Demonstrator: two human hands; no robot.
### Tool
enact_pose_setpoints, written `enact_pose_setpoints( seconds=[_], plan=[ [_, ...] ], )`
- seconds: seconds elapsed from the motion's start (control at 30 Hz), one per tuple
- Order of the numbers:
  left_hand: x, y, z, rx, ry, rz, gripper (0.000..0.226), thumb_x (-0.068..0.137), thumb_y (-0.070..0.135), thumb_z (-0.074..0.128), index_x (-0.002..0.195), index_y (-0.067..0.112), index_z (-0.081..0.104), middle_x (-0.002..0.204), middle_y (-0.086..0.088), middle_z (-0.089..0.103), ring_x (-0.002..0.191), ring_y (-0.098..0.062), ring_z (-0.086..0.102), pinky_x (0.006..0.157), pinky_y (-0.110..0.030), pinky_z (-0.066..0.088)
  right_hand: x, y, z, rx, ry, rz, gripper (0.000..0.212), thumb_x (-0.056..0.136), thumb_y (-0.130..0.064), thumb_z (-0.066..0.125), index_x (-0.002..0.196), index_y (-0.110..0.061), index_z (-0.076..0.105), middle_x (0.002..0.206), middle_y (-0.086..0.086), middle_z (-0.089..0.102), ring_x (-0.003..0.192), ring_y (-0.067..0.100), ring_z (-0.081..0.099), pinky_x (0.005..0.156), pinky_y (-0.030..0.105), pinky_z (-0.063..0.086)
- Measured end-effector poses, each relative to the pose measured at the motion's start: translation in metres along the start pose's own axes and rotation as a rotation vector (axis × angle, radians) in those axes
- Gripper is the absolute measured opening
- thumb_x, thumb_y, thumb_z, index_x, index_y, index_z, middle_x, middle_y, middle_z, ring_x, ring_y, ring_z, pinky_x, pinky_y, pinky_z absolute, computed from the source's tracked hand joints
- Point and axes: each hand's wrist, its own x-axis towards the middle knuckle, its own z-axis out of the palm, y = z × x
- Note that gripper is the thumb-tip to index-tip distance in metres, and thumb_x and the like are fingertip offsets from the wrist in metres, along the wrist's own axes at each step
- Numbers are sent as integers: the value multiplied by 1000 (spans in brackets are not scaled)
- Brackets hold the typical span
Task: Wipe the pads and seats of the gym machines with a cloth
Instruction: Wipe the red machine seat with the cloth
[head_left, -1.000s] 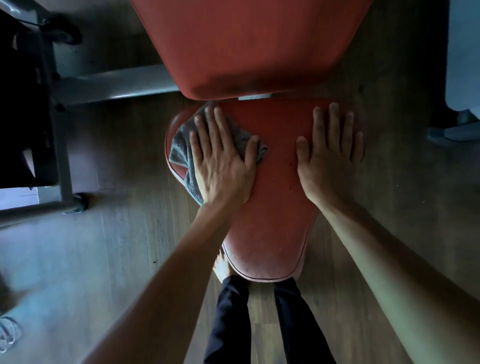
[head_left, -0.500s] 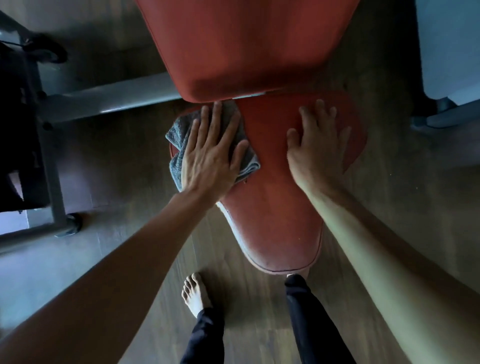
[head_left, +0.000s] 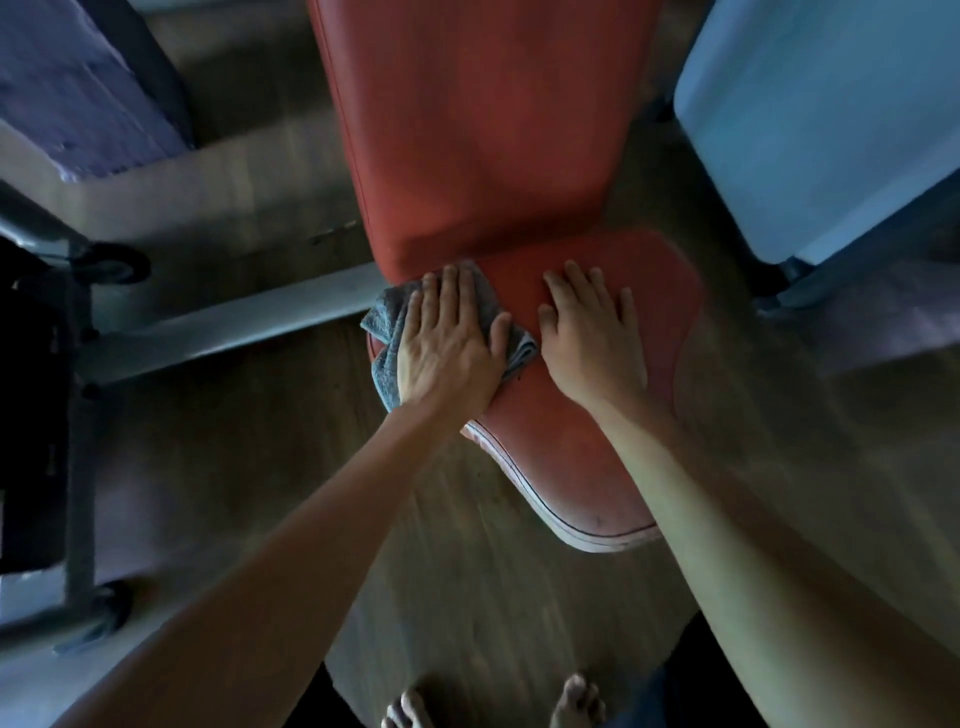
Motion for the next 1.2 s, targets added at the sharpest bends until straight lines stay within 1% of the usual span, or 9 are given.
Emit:
enact_pose_setpoints(
  seconds=[0.3,0.4,0.5,0.7,0.8,0.9,0.97,1.07,1.2],
  plan=[
    [3,-7,3,-63,139,50,72,102,55,28,157,9,22,164,-10,22,152,-27,14,124,-36,5,6,-11,0,-7,29,10,45,101,-26,35,145,-18,43,151,9,41,143,31,29,117,59,15],
    [2,-10,3,-82,153,88,71,102,55,29,156,9,24,163,-10,25,151,-28,17,124,-37,7,-1,-20,-6,10,-14,44,47,101,-25,35,146,-20,41,151,11,40,141,32,31,117,56,18],
    [-10,-31,2,-138,206,88,68,101,56,29,155,14,28,162,-6,29,151,-25,20,123,-37,9,-26,-30,-10,34,-9,23,42,99,-22,38,140,-22,50,144,10,46,133,32,42,111,48,33],
    [-30,-72,19,-812,281,-103,61,101,45,45,155,21,29,163,-4,23,148,-25,25,121,-42,23,-50,-56,6,-40,72,-8,34,100,-28,40,133,-22,50,141,7,41,132,31,38,107,47,28],
    [-22,-68,17,-1038,321,-159,60,97,34,55,151,16,37,156,-7,36,142,-23,37,118,-37,30,-43,-60,6,-76,59,7,40,101,-33,39,139,-25,47,144,7,36,136,30,30,110,49,22],
    [-15,-76,13,-1356,219,-215,55,93,28,60,145,14,46,121,-1,64,108,-15,62,97,-31,50,-37,-59,6,-89,-8,7,45,102,-37,33,145,-28,41,151,5,29,141,28,23,114,50,17],
    [-11,-82,12,-1528,182,-303,41,95,25,59,132,10,58,101,0,68,90,-13,65,82,-28,53,-35,-59,7,-105,-56,-11,48,103,-38,27,151,-29,32,160,0,21,146,24,17,116,50,12],
    [-19,-72,17,-1643,255,-364,33,97,31,54,120,8,63,102,-6,69,96,-21,67,87,-36,55,-36,-57,10,-131,-79,-23,51,104,-37,21,155,-29,23,164,-4,13,150,21,12,118,48,8],
    [-53,-46,42,-1648,432,-290,16,98,39,52,107,29,60,104,0,71,97,-16,69,86,-33,57,-37,-48,10,-136,-83,-13,52,104,-37,18,156,-29,19,165,-5,10,151,17,8,119,47,5]
  ],
)
